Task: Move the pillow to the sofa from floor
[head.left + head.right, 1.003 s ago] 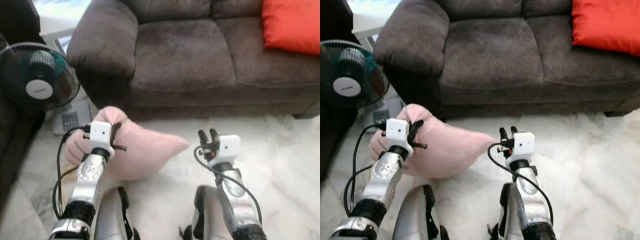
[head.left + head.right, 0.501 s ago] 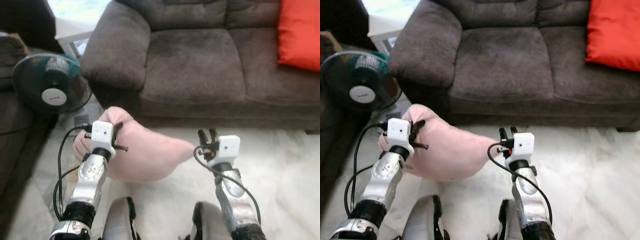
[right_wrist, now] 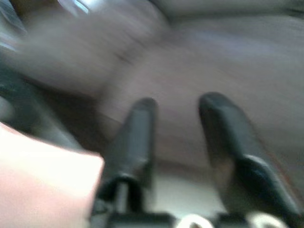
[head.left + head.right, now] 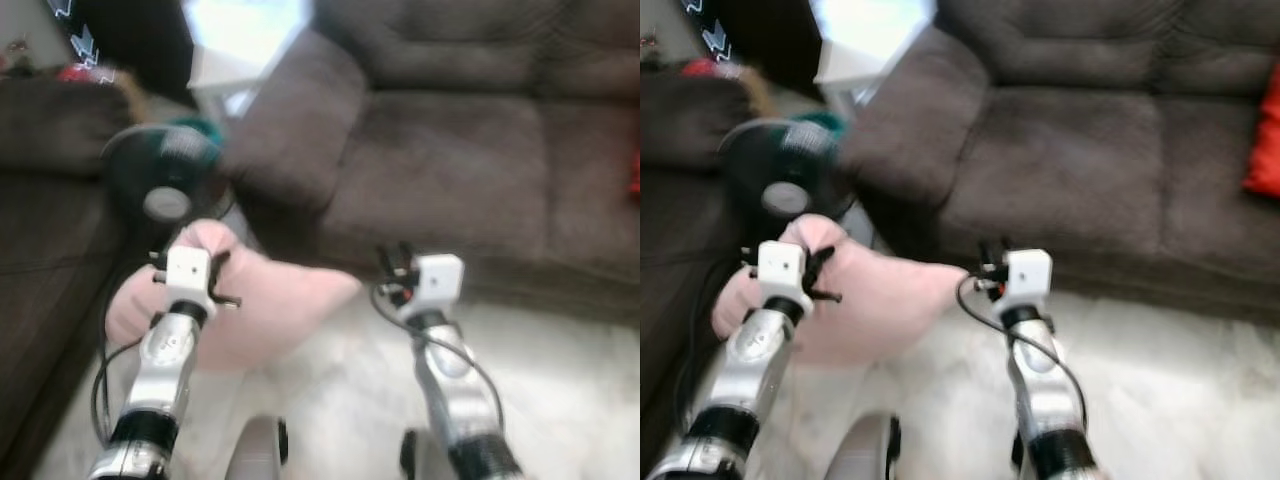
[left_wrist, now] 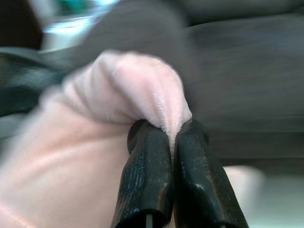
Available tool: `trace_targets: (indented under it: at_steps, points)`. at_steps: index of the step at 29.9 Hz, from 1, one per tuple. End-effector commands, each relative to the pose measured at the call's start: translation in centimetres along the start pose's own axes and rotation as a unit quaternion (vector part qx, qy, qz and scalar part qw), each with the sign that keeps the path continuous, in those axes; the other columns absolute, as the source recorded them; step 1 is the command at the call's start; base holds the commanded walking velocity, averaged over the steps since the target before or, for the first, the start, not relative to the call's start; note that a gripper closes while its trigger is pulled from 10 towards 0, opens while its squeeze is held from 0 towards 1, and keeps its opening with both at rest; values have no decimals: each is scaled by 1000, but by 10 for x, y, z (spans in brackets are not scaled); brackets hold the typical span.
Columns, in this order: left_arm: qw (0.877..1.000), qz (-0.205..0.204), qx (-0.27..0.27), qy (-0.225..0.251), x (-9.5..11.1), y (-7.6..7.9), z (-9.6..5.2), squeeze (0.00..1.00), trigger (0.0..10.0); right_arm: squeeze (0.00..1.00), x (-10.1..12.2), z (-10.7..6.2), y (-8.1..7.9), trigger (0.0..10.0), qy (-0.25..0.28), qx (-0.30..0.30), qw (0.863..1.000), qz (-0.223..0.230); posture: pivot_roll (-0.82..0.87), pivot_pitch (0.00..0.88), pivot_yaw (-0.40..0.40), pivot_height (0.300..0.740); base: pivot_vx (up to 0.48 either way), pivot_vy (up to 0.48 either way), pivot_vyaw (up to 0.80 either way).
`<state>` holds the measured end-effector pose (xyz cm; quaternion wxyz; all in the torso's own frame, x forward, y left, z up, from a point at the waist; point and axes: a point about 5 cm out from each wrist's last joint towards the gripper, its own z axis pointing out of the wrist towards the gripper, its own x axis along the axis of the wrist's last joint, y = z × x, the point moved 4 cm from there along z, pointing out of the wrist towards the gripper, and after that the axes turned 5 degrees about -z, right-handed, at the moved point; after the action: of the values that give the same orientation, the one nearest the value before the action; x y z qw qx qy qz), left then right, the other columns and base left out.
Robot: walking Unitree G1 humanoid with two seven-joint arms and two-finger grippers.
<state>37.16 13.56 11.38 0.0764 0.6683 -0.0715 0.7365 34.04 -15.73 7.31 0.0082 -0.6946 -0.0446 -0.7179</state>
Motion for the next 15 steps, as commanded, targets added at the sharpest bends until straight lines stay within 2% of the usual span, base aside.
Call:
trace_targets:
  at_steps: [1, 5, 15]
  points:
    - [999, 18, 5, 46, 24, -11, 2, 0, 10000, 0, 3, 4, -18, 10000, 5, 19, 1000, 13, 125, 98, 46, 662, 0, 0, 0]
    - [999, 16, 2, 44, 24, -10, 2, 0, 10000, 0, 4, 5, -17, 10000, 8, 17, 1000, 11, 127, 93, 46, 666, 0, 0, 0]
    - [999, 15, -7, 46, 27, -6, 4, 0, 10000, 0, 6, 6, -16, 10000, 16, 17, 1000, 15, 122, 81, 51, 731, 0, 0, 0]
